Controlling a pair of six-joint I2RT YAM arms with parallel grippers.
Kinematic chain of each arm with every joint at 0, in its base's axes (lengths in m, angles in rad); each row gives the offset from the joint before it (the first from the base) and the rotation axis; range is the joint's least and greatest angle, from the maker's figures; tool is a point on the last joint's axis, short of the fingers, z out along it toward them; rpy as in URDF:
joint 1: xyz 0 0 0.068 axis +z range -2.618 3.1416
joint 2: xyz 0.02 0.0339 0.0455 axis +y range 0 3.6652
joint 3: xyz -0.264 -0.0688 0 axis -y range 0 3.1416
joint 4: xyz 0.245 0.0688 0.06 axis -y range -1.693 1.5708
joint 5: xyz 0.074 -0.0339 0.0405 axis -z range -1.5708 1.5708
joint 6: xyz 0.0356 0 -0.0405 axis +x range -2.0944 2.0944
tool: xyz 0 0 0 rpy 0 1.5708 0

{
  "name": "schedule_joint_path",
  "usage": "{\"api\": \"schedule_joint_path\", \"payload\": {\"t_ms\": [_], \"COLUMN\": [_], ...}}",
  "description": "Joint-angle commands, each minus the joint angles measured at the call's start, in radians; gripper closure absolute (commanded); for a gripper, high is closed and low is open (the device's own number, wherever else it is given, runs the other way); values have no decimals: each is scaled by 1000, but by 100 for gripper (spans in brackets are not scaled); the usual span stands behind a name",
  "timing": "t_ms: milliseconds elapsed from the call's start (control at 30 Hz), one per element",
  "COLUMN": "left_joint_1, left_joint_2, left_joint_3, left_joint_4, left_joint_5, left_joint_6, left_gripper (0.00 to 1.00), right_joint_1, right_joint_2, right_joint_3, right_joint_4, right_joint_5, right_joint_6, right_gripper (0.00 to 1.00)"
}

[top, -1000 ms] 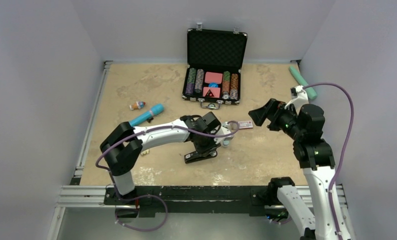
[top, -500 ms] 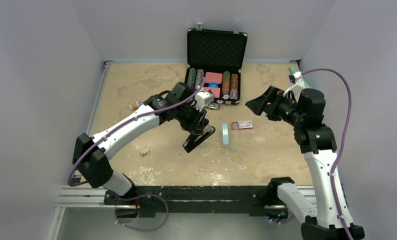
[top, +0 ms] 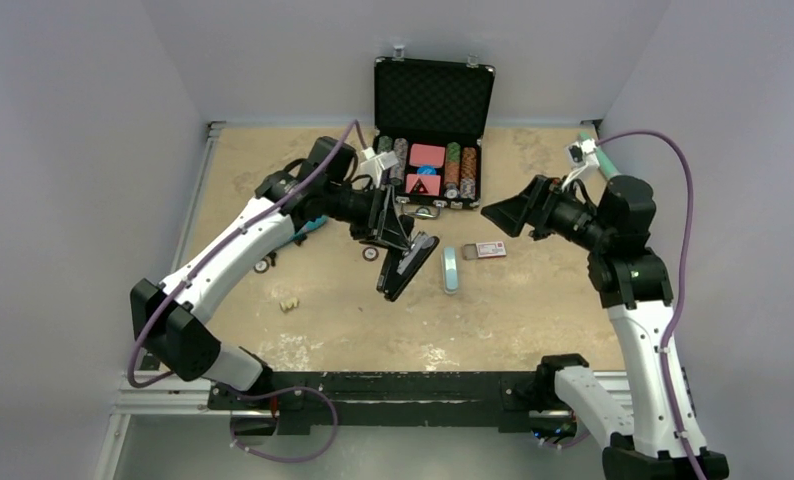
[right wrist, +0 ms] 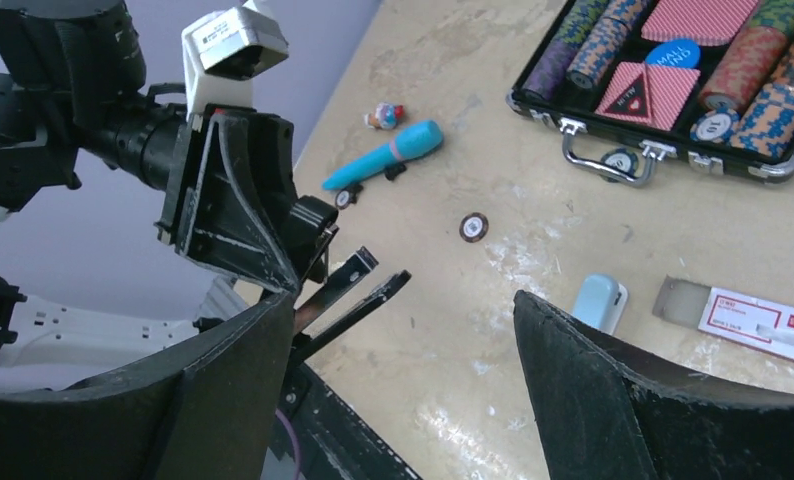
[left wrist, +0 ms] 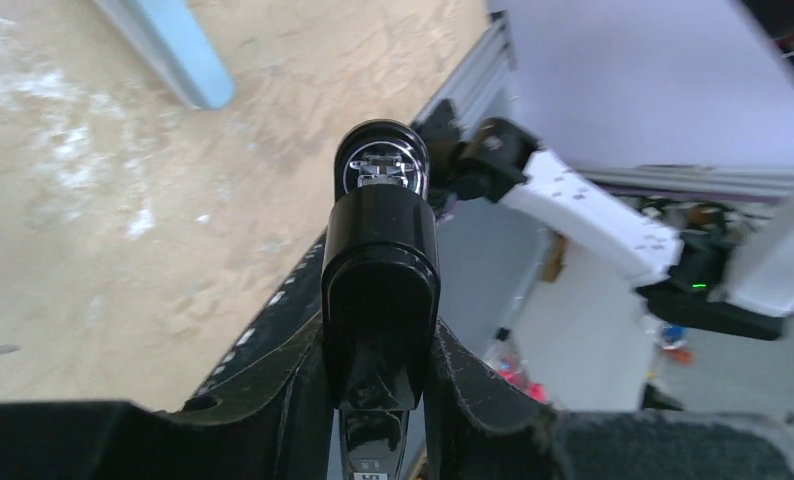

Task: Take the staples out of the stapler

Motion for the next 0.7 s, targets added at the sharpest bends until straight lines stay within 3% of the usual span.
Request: {"api": "schedule_joint_path", "payload": {"t_ms": [0, 133, 233, 667], "left_joint_1": [30, 46, 47, 47], "left_joint_2": [-103, -149, -143, -43], "left_joint_3": [-60, -189, -229, -272], "left_joint_4": [247, 556, 655, 1210], "left_joint_5": [222, 259, 259, 265], "left_joint_6": [-294, -505, -562, -905], "left_gripper": [100, 100, 100, 100], "right_joint_1": [4, 4, 4, 18], "right_joint_2": [-42, -59, -95, -7], "right_joint_3": [-77, -227, -317, -354], "right_joint_4": [177, 415, 607, 830], "right_joint_5": [-57, -187, -208, -280], "right_joint_6": [78, 337, 507, 659], "right_gripper": [15, 10, 5, 1]}}
